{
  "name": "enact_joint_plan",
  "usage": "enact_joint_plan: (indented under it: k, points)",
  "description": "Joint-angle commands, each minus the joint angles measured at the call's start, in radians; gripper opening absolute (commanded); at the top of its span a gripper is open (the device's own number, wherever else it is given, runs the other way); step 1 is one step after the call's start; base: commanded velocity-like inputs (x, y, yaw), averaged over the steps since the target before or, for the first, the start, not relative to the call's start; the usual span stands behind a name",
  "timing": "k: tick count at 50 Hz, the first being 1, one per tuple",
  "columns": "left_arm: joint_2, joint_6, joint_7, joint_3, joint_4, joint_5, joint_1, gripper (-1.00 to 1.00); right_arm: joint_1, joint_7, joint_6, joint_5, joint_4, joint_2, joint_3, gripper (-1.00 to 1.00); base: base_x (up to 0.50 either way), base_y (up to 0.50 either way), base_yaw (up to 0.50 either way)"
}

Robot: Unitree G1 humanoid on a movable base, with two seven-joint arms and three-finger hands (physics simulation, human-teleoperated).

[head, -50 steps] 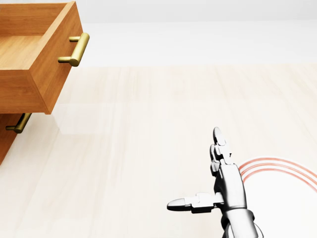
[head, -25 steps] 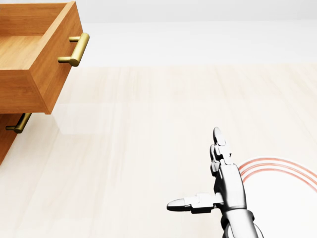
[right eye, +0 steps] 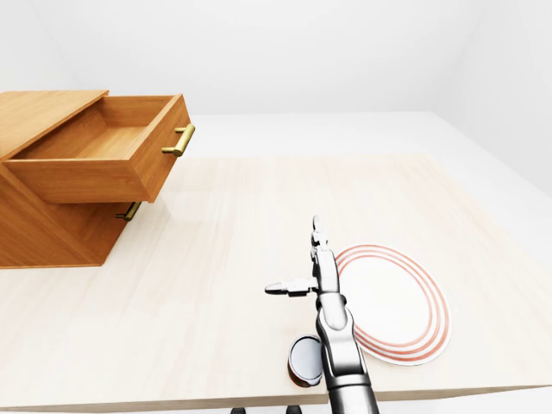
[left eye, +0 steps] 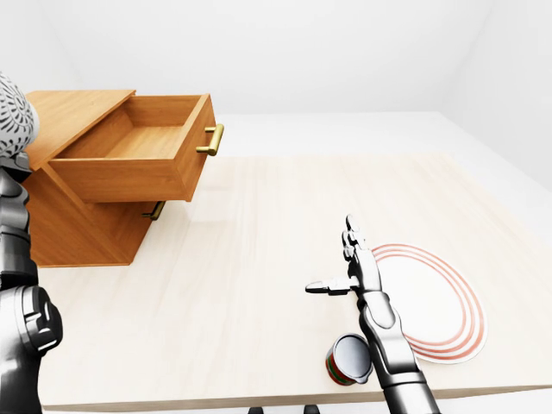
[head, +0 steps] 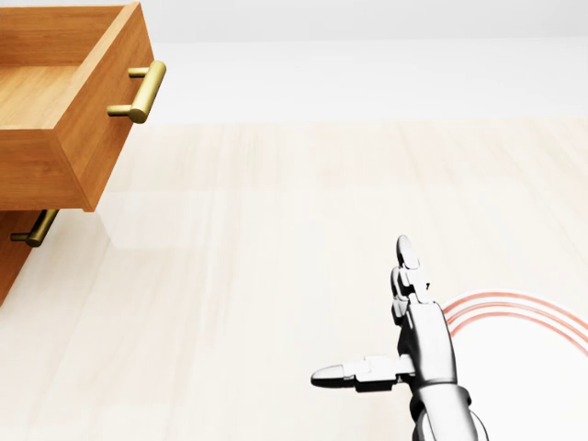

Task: Put the bowl on top of the cabinet.

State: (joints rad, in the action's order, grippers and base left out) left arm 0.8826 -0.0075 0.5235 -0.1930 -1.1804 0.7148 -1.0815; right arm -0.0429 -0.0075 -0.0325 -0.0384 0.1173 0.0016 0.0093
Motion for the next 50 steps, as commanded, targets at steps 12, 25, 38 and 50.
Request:
enact_joint_plan:
  k: [12, 25, 38, 50]
  points:
    - [-0.114, 0.064, 0.0, 0.044, -0.132, 0.005, 0.038, -0.91, 0.001, 0.001, 0.002, -0.003, 0.0, 0.001, 0.003, 1.0, 0.0, 0.0, 0.0]
    - [-0.108, 0.062, 0.0, 0.048, -0.124, 0.006, 0.028, 1.0, 0.0, -0.001, -0.003, -0.007, 0.009, 0.003, 0.008, 1.0, 0.0, 0.0, 0.0]
    - [-0.095, 0.053, 0.0, 0.049, -0.105, 0.008, 0.006, 1.0, -0.01, -0.001, -0.013, -0.011, 0.035, 0.004, 0.009, 1.0, 0.0, 0.0, 0.0]
    - [-0.052, 0.04, 0.0, 0.03, 0.004, -0.018, -0.021, 1.0, -0.018, 0.0, -0.024, -0.014, 0.058, 0.004, 0.008, 1.0, 0.0, 0.0, 0.0]
